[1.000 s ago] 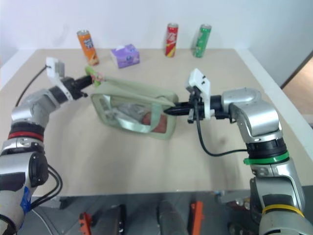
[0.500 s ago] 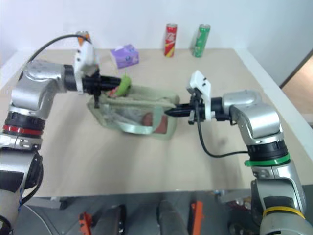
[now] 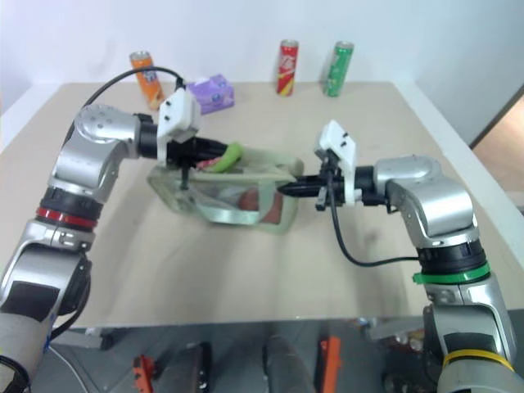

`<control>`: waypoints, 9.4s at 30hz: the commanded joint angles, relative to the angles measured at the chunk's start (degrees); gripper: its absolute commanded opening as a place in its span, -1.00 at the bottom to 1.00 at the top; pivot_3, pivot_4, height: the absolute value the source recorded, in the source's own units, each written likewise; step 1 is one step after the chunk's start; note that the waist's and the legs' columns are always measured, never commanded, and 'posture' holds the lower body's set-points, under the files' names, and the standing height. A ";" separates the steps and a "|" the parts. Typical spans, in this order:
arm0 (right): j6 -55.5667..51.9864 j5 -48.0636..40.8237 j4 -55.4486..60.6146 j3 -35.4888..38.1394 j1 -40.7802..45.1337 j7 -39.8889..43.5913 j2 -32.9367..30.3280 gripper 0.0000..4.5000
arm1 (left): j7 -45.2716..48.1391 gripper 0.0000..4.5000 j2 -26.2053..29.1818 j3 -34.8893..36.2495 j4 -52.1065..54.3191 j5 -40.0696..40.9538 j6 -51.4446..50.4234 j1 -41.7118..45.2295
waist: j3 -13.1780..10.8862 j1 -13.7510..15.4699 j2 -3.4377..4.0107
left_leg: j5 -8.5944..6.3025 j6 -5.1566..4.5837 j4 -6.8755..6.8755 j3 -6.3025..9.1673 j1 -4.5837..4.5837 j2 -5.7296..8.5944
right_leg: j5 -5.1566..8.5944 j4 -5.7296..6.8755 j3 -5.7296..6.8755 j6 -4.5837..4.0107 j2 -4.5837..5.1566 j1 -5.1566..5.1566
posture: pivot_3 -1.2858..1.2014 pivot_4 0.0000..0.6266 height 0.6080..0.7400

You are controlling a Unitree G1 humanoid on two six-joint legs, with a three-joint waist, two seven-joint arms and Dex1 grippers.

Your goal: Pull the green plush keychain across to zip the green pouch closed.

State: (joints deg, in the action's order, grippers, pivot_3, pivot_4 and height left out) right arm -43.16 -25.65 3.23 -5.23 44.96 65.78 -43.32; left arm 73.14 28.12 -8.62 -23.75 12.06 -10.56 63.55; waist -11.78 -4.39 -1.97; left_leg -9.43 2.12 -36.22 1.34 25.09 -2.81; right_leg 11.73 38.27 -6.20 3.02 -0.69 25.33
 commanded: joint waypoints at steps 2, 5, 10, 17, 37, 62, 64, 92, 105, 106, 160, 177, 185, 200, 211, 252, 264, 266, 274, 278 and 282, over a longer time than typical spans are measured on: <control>0.44 -1.20 2.16 1.85 0.95 -0.08 -0.46 -1.00 | -4.14 -1.00 -0.98 8.88 -1.30 7.42 -4.88 6.25 | 0.00 -0.10 0.00 | 0.00 0.00 -0.01 -0.01 0.02 0.00 | -0.01 0.00 -0.01 0.02 0.00 0.01 | 0.03 -0.52 1.00; 0.76 -0.97 1.56 1.56 1.31 0.11 -0.31 -1.00 | -4.55 -1.00 -0.59 10.59 -2.23 8.85 -6.51 6.84 | 0.00 -0.13 0.01 | -0.02 -0.03 0.00 0.00 0.01 0.00 | 0.00 -0.01 -0.01 0.02 -0.01 0.02 | 0.03 -0.52 1.00; 1.35 -0.53 0.38 0.91 2.42 0.64 0.29 -1.00 | -4.83 -1.00 -0.01 10.13 -1.29 7.83 -6.38 4.96 | 0.00 -0.03 0.00 | -0.02 -0.03 0.00 0.00 0.02 0.01 | 0.00 -0.01 -0.01 0.03 0.00 0.01 | 0.03 -0.52 1.00; 1.68 -0.26 -0.30 0.74 2.89 0.92 0.48 -1.00 | -4.40 -1.00 0.46 7.41 0.29 5.30 -4.91 3.14 | 0.00 -0.03 0.00 | -0.02 -0.03 0.00 0.00 0.02 0.01 | 0.00 -0.01 -0.01 0.03 0.00 0.01 | 0.03 -0.52 1.00; 0.97 -0.92 0.70 1.32 2.31 0.41 0.45 -1.00 | 4.58 0.97 9.94 6.16 5.98 7.97 -11.31 1.19 | -0.01 -0.44 0.01 | -0.02 -0.03 0.06 0.00 0.01 0.00 | 0.01 0.00 -0.02 0.00 -0.01 0.05 | 0.03 -0.52 1.00; 2.02 -0.46 0.05 0.80 2.24 0.27 2.55 -1.00 | 11.28 0.97 30.78 14.20 5.37 9.02 -17.98 -9.20 | 0.02 -1.28 0.06 | -0.03 -0.05 0.20 -0.10 -0.15 -0.08 | 0.13 0.08 -0.01 -0.16 -0.01 0.06 | 0.03 -0.52 1.00; 2.09 -0.35 -0.17 0.68 2.29 0.36 2.57 -1.00 | 11.73 0.97 32.32 14.79 5.93 8.87 -16.99 -14.50 | 0.02 -1.27 0.05 | -0.03 -0.05 0.21 -0.02 -0.11 -0.08 | 0.20 0.21 0.07 -0.23 -0.02 0.09 | 0.03 -0.52 1.00; 0.90 -0.89 0.50 0.65 2.03 0.21 2.10 -1.00 | 4.03 0.49 22.10 13.79 10.76 14.23 -20.84 -19.64 | 0.01 -1.22 0.00 | -0.03 -0.04 -0.10 0.05 -0.11 -0.07 | 0.26 0.48 0.13 -0.38 -0.03 0.09 | 0.03 -0.52 1.00; 0.73 -1.01 0.56 0.89 2.06 0.19 1.94 -1.00 | 5.66 -0.97 22.30 13.65 11.71 15.85 -23.14 -19.91 | 0.01 -1.25 0.00 | -0.03 -0.04 -0.10 0.06 -0.11 -0.06 | 0.23 0.49 0.13 -0.31 -0.03 0.09 | 0.03 -0.52 1.00; 0.79 -0.95 0.50 0.86 2.06 0.22 1.90 -1.00 | 5.98 -0.97 22.55 13.62 12.04 15.92 -23.33 -20.26 | 0.01 -1.25 0.00 | -0.03 -0.04 -0.10 0.06 -0.11 -0.06 | 0.23 0.49 0.13 -0.32 -0.03 0.10 | 0.03 -0.52 1.00; 15.27 13.92 6.77 -10.58 13.40 -7.53 9.46 0.48 | 1.71 -1.00 20.87 13.42 13.88 15.62 -22.22 -22.22 | 0.01 -0.44 0.00 | -0.02 -0.04 -0.09 -0.03 -0.12 -0.02 | 0.36 0.57 0.05 -0.45 0.02 0.16 | 0.03 -0.52 1.00; 17.28 15.03 6.18 -11.87 15.93 -4.24 13.84 0.48 | 0.94 -1.00 20.66 13.57 13.49 15.81 -21.91 -22.02 | 0.01 -0.20 0.00 | -0.02 -0.03 -0.07 0.06 -0.10 -0.03 | 0.40 0.61 0.14 -0.50 0.01 0.16 | 0.03 -0.52 1.00; 17.41 13.18 5.41 -9.62 15.31 -0.87 11.23 0.48 | 0.76 -1.00 20.87 13.91 13.94 16.13 -22.20 -22.52 | 0.01 -0.19 0.00 | -0.02 -0.04 -0.06 0.08 -0.11 -0.04 | 0.41 0.61 0.16 -0.53 -0.01 0.17 | 0.03 -0.52 1.00; 24.88 23.08 4.48 -15.22 17.20 -4.50 12.32 0.48 | 0.57 -1.00 20.51 13.87 13.51 16.20 -22.12 -21.95 | 0.01 -0.19 0.00 | -0.02 -0.03 -0.06 0.08 -0.10 -0.04 | 0.43 0.61 0.17 -0.55 0.00 0.18 | 0.03 -0.52 1.00; 28.95 27.44 0.26 -16.32 20.37 -6.17 17.16 0.48 | 0.14 -1.00 20.46 13.94 13.47 16.37 -22.07 -21.95 | 0.01 -0.16 0.00 | -0.02 -0.03 -0.06 0.09 -0.08 -0.04 | 0.43 0.61 0.19 -0.55 0.01 0.18 | 0.03 -0.52 1.00; 26.48 16.60 -6.14 -6.78 19.04 1.63 11.39 -1.00 | -0.15 -1.00 19.42 13.40 12.59 16.34 -21.74 -21.56 | 0.01 0.01 0.01 | -0.02 -0.03 -0.01 0.26 -0.05 -0.04 | 0.47 0.61 0.36 -0.59 0.01 0.15 | 0.03 -0.52 1.00; 29.04 18.91 -11.15 -2.68 16.83 1.97 -0.69 -1.00 | 0.38 -1.00 18.41 12.87 11.78 15.88 -21.17 -21.41 | 0.00 0.11 0.01 | -0.02 -0.03 0.01 0.25 -0.11 0.00 | 0.51 0.60 0.35 -0.66 0.03 0.13 | 0.03 -0.52 1.00; 28.60 18.17 -10.53 -1.94 15.79 2.03 -1.63 -1.00 | 0.51 -1.00 18.38 12.82 11.69 15.81 -21.12 -21.35 | 0.00 0.12 0.01 | -0.02 -0.03 0.01 0.24 -0.10 0.00 | 0.52 0.59 0.35 -0.65 0.04 0.12 | 0.03 -0.52 1.00; 30.01 21.01 -11.07 -1.50 11.58 2.43 -9.75 -1.00 | 0.84 -1.00 18.60 12.79 11.56 15.71 -21.26 -21.30 | 0.00 0.15 0.01 | -0.02 -0.03 0.01 0.20 -0.09 0.03 | 0.54 0.59 0.29 -0.62 0.06 0.12 | 0.03 -0.52 1.00; 30.76 21.83 -11.47 -1.07 10.10 3.44 -13.57 -1.00 | 0.93 -1.00 18.66 12.82 11.54 15.65 -21.31 -21.37 | 0.00 0.10 0.01 | -0.02 -0.03 0.01 0.19 -0.12 0.04 | 0.55 0.58 0.28 -0.62 0.07 0.12 | 0.03 -0.52 1.00; 30.87 22.18 -11.46 -0.62 7.92 5.17 -17.42 -1.00 | 0.91 -1.00 18.71 12.87 11.63 15.68 -21.48 -21.39 | 0.00 0.11 0.01 | -0.02 -0.03 0.00 0.19 -0.13 0.05 | 0.55 0.58 0.27 -0.62 0.08 0.11 | 0.03 -0.52 1.00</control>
State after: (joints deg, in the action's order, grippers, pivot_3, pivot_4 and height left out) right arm -12.46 -4.36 -8.17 -8.73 53.09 70.34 -58.31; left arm 74.09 46.16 4.04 -12.41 27.97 -31.73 41.75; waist -11.78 -4.28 -1.95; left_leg -9.45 2.09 -36.22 1.51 24.96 -2.76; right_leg 12.28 38.85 -5.95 2.39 -0.60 25.44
